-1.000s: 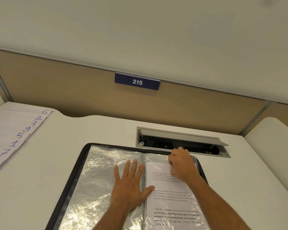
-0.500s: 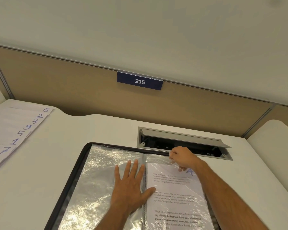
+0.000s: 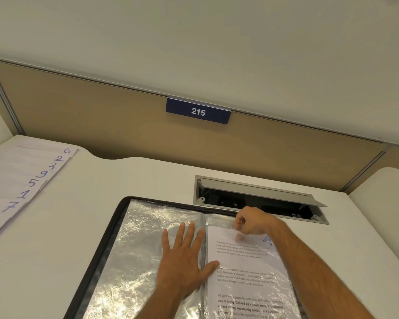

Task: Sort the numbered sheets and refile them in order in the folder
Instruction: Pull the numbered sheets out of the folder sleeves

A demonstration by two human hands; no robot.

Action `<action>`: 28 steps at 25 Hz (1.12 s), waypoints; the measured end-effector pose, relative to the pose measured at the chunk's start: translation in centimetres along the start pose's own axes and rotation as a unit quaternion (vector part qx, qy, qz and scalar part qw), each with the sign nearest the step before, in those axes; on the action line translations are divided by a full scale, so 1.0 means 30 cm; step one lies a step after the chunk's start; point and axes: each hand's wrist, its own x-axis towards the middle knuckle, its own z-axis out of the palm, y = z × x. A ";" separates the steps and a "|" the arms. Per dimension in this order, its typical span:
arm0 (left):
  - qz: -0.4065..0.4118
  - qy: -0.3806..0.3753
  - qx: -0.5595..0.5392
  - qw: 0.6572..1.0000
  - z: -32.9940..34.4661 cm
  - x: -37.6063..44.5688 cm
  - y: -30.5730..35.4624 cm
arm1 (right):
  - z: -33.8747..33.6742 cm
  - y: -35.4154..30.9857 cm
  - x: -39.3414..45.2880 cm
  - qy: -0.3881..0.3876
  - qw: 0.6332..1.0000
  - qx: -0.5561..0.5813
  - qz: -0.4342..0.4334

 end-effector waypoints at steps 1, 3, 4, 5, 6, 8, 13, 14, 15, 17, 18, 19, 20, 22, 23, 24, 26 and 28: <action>-0.001 -0.005 0.000 1.000 0.000 0.000 0.000 | -0.001 -0.004 0.005 -0.002 1.000 -0.002 0.003; -0.003 -0.012 0.001 1.000 -0.001 -0.001 0.001 | -0.004 -0.008 0.013 0.001 1.000 -0.009 0.014; -0.004 -0.014 -0.001 1.000 -0.002 -0.001 0.001 | -0.006 -0.011 0.014 0.003 1.000 -0.011 0.018; -0.004 -0.015 0.002 1.000 -0.004 0.000 0.001 | -0.006 -0.013 0.015 0.003 1.000 -0.012 0.019; -0.005 -0.015 0.005 1.000 -0.004 0.000 0.000 | -0.005 -0.013 0.014 0.003 1.000 -0.011 0.016; -0.001 -0.018 0.003 1.000 -0.005 0.000 0.000 | -0.001 -0.011 0.013 0.003 1.000 -0.009 0.010; -0.005 -0.042 -0.005 0.999 -0.028 0.003 0.006 | 0.003 -0.011 0.017 -0.001 1.000 -0.014 0.019; -0.005 -0.044 0.005 0.999 -0.039 0.004 0.007 | 0.002 -0.012 0.019 0.003 1.000 -0.014 0.019; 0.001 -0.040 0.019 0.999 -0.047 0.004 0.009 | 0.002 -0.011 0.022 0.006 1.000 -0.014 0.018; -0.010 -0.057 0.013 0.998 -0.060 0.000 0.012 | 0.003 -0.011 0.025 -0.002 1.000 -0.018 0.012; -0.012 -0.058 0.013 0.998 -0.071 0.000 0.015 | 0.004 -0.012 0.025 -0.011 1.000 -0.022 0.007; -0.012 -0.061 0.014 0.998 -0.074 0.000 0.015 | 0.004 -0.013 0.025 -0.018 1.000 -0.024 0.004; -0.012 -0.068 0.014 0.998 -0.067 0.000 0.014 | 0.002 -0.013 0.024 -0.016 1.000 -0.023 0.002; -0.013 -0.053 0.012 0.998 -0.067 -0.001 0.012 | -0.011 -0.016 0.019 0.035 0.999 -0.033 -0.001; -0.013 -0.064 -0.002 0.998 -0.066 -0.004 0.010 | -0.020 -0.018 0.018 0.081 0.995 -0.052 -0.003; -0.007 -0.072 -0.019 0.997 -0.062 -0.005 0.012 | -0.029 -0.021 0.017 0.129 0.989 -0.070 -0.005; 0.010 -0.047 -0.021 0.999 -0.048 -0.001 0.016 | -0.051 -0.025 0.020 0.208 0.975 -0.081 -0.003; 0.012 -0.033 -0.024 0.999 -0.048 -0.001 0.016 | -0.079 -0.029 0.028 0.274 0.958 -0.083 0.001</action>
